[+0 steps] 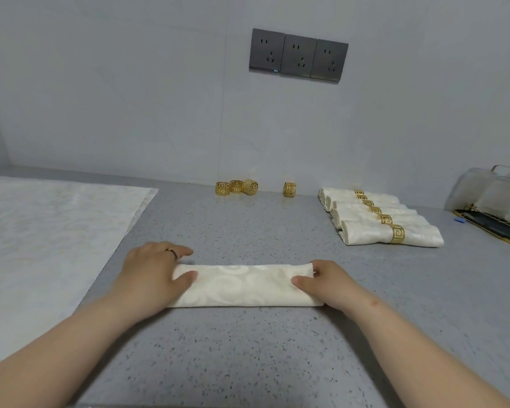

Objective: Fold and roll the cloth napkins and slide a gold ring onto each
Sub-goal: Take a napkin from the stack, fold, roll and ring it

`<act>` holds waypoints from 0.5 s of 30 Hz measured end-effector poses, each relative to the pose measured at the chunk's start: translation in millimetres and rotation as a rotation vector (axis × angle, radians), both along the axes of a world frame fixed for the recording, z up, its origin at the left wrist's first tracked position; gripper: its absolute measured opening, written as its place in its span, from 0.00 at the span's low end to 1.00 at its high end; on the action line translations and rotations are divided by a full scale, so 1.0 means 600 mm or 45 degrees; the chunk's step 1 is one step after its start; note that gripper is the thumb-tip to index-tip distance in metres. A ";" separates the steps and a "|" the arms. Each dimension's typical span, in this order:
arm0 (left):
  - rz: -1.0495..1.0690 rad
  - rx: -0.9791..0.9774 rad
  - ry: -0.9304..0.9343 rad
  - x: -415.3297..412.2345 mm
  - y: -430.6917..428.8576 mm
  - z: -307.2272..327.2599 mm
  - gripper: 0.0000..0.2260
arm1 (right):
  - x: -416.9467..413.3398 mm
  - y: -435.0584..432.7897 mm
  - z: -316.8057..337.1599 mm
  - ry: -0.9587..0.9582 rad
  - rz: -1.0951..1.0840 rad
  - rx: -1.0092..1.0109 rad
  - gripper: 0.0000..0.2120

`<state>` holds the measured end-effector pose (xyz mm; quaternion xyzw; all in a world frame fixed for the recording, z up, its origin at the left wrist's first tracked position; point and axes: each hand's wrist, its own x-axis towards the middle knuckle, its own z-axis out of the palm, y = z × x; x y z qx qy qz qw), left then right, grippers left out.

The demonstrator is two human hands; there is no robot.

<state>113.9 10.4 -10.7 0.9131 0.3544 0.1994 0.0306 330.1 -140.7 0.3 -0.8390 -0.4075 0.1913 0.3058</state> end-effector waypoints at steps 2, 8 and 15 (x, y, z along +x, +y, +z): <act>-0.210 0.002 0.038 0.017 -0.014 -0.001 0.40 | -0.002 0.003 0.000 -0.057 0.004 -0.040 0.15; -0.520 0.039 0.178 0.079 -0.057 -0.024 0.40 | -0.007 0.007 0.000 -0.204 0.035 -0.141 0.15; -0.549 0.024 0.183 0.088 -0.050 -0.039 0.46 | -0.002 -0.007 -0.025 -0.591 0.041 0.114 0.17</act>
